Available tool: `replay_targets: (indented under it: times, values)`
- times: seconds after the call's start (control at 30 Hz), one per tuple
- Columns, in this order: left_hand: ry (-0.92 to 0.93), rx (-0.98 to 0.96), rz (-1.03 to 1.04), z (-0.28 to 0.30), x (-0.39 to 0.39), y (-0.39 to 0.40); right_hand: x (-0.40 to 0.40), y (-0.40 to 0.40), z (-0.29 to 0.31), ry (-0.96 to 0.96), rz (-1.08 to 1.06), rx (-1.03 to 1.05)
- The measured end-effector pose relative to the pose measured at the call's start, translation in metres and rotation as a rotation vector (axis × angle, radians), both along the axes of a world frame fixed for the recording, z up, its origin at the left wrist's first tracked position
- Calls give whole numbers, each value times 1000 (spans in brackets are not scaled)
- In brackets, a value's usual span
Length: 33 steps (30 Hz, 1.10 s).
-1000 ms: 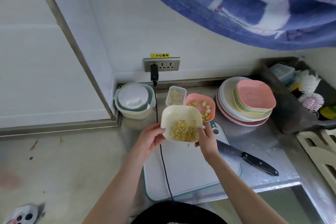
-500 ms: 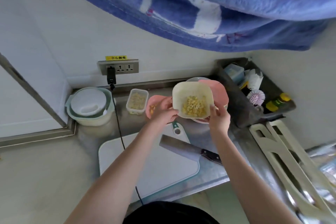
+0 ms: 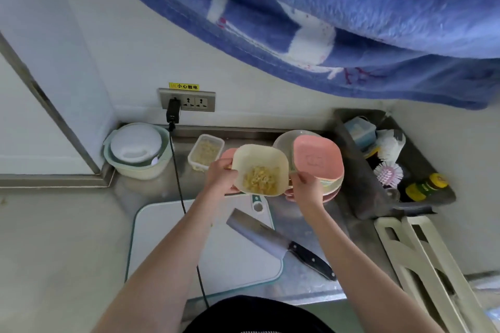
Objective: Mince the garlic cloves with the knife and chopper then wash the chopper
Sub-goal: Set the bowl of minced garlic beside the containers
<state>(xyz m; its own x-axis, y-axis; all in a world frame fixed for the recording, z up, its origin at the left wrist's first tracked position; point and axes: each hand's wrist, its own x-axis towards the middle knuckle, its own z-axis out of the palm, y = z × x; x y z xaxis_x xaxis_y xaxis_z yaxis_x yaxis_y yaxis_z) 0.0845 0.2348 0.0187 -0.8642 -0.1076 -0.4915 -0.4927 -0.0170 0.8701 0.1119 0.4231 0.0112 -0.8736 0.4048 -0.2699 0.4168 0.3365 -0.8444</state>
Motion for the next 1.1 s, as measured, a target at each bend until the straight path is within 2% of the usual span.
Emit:
replay_targets:
  times: [0.07,0.2,0.27,0.33,0.5,0.6,0.7,0.83,1.0,1.1]
  values:
    - [-21,-25,17,-9,9,-23,-7,-11,-11,-90,62,-23]
    - [-56,-79,77,-23,27,-59,-14,-40,-28,-329,373,8]
    - [-101,-70,109,-33,31,-73,-15,-49,-40,-402,527,107]
    - [-148,-79,155,-44,32,-86,-18,-52,-55,-350,623,256]
    - [-235,-202,230,-74,37,-108,-27,-61,-55,-362,452,178]
    - [-246,-183,291,-83,39,-110,-32,-59,-48,-432,549,264]
    - [-234,-337,274,-78,39,-105,-37,-52,-52,-436,634,288]
    - [-209,-521,253,-75,43,-104,-37,-45,-52,-407,561,384]
    - [-220,-617,264,-72,47,-107,-22,-41,-51,-252,279,169]
    - [-220,-660,177,-72,51,-109,-23,-47,-55,-305,155,53]
